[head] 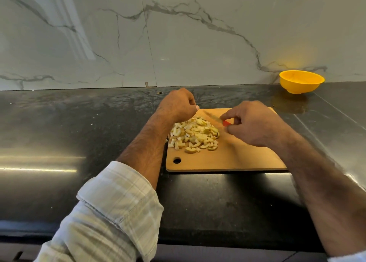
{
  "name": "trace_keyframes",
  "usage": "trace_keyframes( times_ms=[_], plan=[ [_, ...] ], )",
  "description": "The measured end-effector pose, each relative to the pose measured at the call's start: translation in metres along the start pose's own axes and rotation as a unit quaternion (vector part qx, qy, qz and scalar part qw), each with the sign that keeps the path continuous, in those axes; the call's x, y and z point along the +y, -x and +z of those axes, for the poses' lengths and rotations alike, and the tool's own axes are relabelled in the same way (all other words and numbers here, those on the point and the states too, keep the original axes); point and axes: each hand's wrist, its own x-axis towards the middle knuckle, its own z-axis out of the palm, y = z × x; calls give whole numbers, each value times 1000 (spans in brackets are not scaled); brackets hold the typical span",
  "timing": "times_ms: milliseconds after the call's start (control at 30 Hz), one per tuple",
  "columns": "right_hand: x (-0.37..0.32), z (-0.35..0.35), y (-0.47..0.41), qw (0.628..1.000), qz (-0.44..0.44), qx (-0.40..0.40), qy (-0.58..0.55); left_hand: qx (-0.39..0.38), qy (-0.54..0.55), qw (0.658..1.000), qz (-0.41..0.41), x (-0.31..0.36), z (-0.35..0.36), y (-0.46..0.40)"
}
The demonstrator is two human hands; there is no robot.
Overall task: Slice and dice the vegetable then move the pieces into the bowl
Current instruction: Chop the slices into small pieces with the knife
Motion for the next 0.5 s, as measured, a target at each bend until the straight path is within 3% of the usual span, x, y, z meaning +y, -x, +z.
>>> trace_keyframes(
  times_ms=[67,233,500],
  plan=[
    [9,0,3,999,22,29,-16,5,0,1000,2,2,0,0],
    [13,5,7,999,-10,-25,-31,27,0,999,20,7,3,1],
    [20,4,8,998,9,25,-63,29,39,997,54,12,3,4]
  ],
)
